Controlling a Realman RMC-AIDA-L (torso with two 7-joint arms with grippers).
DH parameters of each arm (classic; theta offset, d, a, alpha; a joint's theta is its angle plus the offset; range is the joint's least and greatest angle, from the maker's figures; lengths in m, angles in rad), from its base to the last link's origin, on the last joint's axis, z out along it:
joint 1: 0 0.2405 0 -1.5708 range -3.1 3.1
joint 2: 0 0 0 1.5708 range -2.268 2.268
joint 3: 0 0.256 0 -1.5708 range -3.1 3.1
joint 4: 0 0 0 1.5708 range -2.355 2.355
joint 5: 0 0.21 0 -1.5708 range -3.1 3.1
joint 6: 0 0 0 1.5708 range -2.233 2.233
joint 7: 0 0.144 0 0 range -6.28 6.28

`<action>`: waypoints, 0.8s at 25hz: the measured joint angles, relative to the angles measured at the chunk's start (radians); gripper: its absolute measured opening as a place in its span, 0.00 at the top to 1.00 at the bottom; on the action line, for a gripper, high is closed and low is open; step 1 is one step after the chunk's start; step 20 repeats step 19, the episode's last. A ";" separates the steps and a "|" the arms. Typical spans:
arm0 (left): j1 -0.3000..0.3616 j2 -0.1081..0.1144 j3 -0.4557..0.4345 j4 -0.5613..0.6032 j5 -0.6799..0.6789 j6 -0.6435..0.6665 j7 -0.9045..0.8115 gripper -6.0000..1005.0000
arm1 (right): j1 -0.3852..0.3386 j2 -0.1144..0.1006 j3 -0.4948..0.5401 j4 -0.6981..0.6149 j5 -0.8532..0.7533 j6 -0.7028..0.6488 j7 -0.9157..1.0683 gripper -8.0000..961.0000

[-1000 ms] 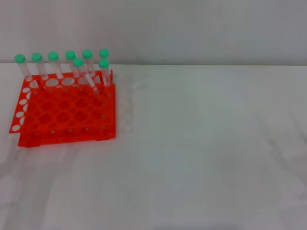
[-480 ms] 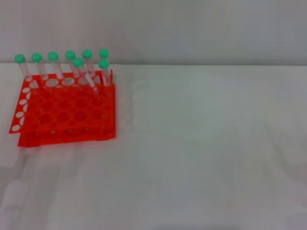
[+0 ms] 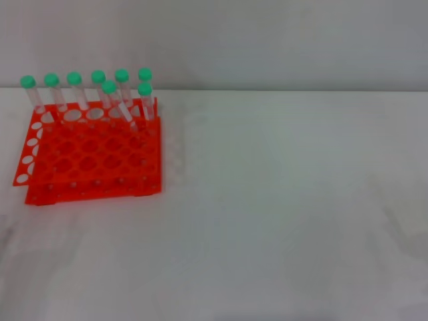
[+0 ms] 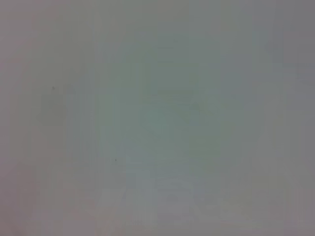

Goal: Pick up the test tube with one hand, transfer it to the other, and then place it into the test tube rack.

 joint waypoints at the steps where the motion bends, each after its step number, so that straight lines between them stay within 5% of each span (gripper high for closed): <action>1: 0.001 0.000 0.002 0.007 -0.004 -0.006 -0.021 0.11 | 0.000 0.000 0.000 0.000 0.000 0.000 0.000 0.10; 20: 0.032 -0.001 0.006 0.020 -0.008 -0.036 -0.052 0.11 | 0.007 0.000 0.000 0.007 0.000 0.020 0.000 0.10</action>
